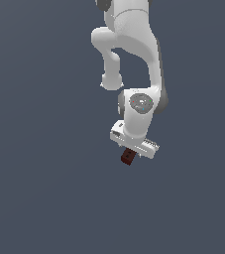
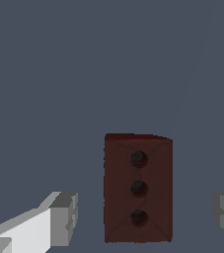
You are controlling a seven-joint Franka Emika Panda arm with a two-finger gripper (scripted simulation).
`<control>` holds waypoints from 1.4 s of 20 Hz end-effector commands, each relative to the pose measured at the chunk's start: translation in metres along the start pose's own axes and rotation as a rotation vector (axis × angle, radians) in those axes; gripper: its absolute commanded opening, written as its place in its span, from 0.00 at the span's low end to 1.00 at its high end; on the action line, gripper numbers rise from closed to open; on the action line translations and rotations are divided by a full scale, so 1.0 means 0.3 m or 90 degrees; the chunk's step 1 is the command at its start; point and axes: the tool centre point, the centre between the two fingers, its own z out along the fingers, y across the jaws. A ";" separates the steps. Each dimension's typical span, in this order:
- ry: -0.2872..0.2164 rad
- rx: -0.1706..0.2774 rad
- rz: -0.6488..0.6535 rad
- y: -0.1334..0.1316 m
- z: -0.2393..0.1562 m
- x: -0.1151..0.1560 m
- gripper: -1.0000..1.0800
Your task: Pick up the object and move it to a goal position.
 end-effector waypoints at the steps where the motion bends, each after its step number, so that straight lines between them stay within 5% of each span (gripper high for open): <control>1: 0.000 0.000 0.000 0.001 0.016 0.000 0.96; 14: 0.000 0.000 0.003 0.000 0.164 0.000 0.96; 15: 0.000 0.000 0.003 0.000 0.164 0.000 0.00; 28: 0.000 0.000 0.002 0.004 0.157 -0.001 0.00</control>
